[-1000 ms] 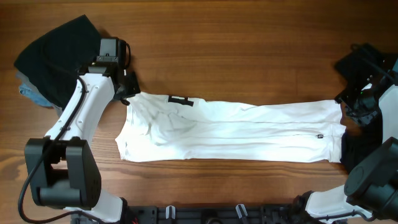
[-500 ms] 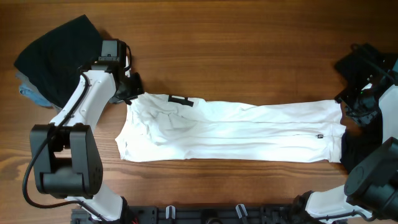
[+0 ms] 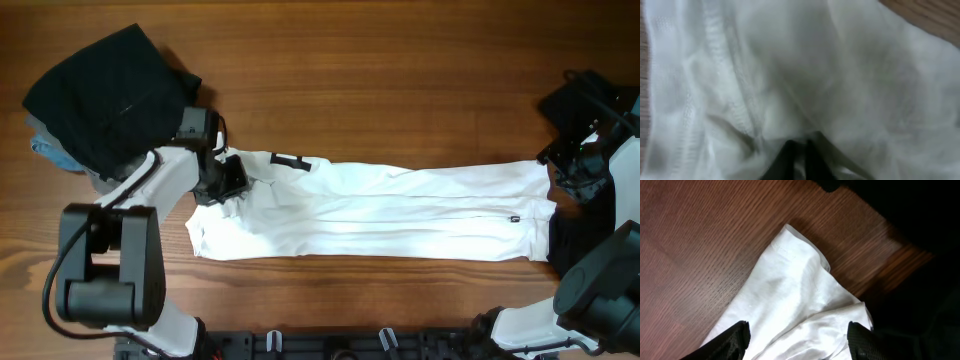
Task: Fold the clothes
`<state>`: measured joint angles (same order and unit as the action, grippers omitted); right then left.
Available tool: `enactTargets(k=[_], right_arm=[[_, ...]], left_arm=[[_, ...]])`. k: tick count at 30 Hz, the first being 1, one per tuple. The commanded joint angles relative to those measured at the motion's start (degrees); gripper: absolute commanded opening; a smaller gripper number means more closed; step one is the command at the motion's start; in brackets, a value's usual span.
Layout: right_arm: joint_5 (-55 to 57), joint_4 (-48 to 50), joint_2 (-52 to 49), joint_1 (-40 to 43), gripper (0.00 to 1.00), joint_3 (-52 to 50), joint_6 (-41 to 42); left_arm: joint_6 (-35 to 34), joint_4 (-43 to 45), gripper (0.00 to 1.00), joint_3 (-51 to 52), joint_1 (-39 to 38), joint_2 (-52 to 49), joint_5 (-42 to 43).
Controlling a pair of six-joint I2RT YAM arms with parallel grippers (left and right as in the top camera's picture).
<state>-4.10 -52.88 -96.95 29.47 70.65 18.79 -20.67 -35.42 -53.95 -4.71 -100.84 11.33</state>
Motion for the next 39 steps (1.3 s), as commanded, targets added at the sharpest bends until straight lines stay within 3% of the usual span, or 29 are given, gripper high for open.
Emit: enactTargets(k=[1, 6, 10, 17, 21, 24, 27, 30, 34, 39], right_arm=[[-0.66, 0.13, -0.13, 0.17, 0.67, 0.92, -0.76], [-0.66, 0.07, -0.13, 0.17, 0.67, 0.92, -0.79], [-0.66, 0.09, -0.13, 0.17, 0.68, 0.92, -0.79], [-0.66, 0.09, -0.13, 0.17, 0.68, 0.92, -0.79], [-0.66, -0.07, -0.13, 0.17, 0.67, 0.92, -0.79], [-0.66, -0.17, -0.13, 0.17, 0.68, 0.92, -0.83], [-0.66, -0.15, -0.13, 0.17, 0.68, 0.92, -0.83], [-0.66, -0.11, -0.13, 0.17, 0.68, 0.92, -0.81], [-0.63, -0.11, -0.13, 0.17, 0.68, 0.92, -0.83], [-0.63, -0.26, -0.13, 0.17, 0.68, 0.92, -0.83]], left_arm=[[-2.16, -0.31, 0.16, 3.10, 0.74, -2.45, -1.92], [-2.10, -3.89, 0.20, -0.72, 2.97, 0.87, -2.03], [-1.42, -4.48, 0.11, -0.83, 4.61, 1.51, -1.97], [0.92, -3.91, 0.07, -0.28, 4.63, 1.38, -5.70], [0.94, -5.75, 0.12, -2.54, 5.88, 2.64, -3.72], [1.05, -9.27, 0.25, -5.60, 6.38, 5.35, 1.97], [3.85, -10.32, 0.34, -6.16, 5.18, 8.85, 9.44], [8.04, -10.75, 0.36, -6.16, 2.54, 11.02, 12.17], [17.97, -12.57, 0.33, -6.03, -4.13, 11.32, 12.02], [18.73, -17.31, 0.40, -5.95, -12.85, 9.66, 5.03]])
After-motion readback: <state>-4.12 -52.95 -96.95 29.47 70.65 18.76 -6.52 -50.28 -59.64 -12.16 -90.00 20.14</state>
